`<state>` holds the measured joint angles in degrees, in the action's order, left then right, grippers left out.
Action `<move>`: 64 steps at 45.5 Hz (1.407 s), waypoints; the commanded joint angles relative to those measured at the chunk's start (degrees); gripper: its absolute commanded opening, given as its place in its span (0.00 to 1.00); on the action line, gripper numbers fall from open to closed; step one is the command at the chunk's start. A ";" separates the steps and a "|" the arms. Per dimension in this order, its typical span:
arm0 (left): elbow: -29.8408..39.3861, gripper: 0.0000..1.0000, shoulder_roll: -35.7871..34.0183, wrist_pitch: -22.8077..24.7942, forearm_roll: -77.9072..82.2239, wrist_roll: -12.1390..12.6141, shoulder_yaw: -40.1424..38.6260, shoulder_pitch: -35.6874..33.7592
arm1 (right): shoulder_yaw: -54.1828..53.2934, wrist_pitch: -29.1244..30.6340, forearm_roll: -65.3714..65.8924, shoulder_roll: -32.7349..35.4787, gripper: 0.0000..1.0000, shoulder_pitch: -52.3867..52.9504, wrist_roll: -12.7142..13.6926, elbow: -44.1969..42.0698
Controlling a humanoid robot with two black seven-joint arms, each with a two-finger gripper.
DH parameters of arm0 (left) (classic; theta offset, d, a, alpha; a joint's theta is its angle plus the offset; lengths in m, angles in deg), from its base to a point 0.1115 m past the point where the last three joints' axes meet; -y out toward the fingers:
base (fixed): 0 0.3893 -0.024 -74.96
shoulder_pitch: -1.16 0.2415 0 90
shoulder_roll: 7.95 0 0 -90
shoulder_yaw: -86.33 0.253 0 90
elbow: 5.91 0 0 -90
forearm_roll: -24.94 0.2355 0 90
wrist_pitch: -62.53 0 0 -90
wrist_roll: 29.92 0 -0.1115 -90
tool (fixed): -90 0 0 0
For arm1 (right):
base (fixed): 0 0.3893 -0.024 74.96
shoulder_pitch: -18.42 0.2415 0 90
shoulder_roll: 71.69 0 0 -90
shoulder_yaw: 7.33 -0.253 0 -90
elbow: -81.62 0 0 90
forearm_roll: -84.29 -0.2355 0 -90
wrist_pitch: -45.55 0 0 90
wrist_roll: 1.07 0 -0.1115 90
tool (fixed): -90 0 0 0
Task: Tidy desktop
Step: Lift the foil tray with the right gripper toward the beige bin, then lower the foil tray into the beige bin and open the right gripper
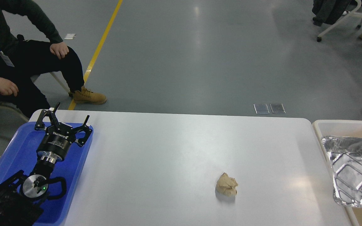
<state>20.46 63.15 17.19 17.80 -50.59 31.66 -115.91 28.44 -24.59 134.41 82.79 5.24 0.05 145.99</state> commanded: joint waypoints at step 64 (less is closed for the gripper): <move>0.00 0.99 0.00 0.00 0.02 0.01 0.00 -0.01 | -4.56 -12.64 -26.38 -1.28 0.00 3.44 3.01 -26.75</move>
<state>20.46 63.15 17.18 17.84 -50.58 31.66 -115.91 26.30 -20.81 126.76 88.51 22.70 2.66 130.96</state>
